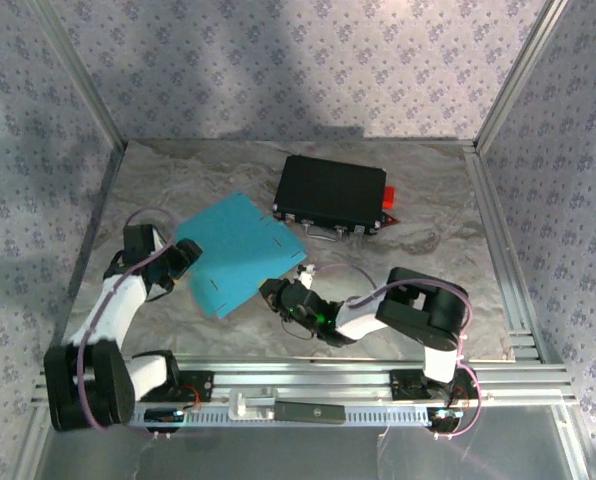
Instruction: Fold the paper box
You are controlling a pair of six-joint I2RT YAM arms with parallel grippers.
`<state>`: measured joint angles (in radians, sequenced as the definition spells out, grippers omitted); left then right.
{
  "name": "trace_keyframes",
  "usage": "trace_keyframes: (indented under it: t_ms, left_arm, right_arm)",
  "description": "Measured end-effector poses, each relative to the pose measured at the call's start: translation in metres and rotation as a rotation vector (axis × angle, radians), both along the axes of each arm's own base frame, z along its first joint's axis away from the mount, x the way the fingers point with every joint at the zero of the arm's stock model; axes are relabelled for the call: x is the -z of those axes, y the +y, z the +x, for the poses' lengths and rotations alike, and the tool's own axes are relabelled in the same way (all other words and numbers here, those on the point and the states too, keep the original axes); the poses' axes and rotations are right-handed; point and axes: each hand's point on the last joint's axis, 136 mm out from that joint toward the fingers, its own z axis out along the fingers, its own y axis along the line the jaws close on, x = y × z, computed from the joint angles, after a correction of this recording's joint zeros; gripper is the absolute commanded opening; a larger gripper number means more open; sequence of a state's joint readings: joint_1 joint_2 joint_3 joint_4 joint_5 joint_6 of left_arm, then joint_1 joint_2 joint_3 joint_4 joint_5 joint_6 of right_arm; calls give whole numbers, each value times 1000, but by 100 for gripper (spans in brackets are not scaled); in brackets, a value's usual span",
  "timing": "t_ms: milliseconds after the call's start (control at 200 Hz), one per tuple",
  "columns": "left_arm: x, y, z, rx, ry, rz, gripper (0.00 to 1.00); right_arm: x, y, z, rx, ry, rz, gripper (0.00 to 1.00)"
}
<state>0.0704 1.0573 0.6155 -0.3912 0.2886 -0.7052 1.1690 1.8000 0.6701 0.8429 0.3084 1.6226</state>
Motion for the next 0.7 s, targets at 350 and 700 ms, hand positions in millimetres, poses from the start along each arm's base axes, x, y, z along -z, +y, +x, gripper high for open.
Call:
trace_keyframes:
  t_ms: [350,700]
  left_arm:
    - [-187,-21,-21,64,-393,131,70]
    - [-271,-114,-60,567,-686,305,55]
  right_arm:
    - [-125,5,9,32,-60,75,0]
    - [-227,-26,59,140,-53,4,0]
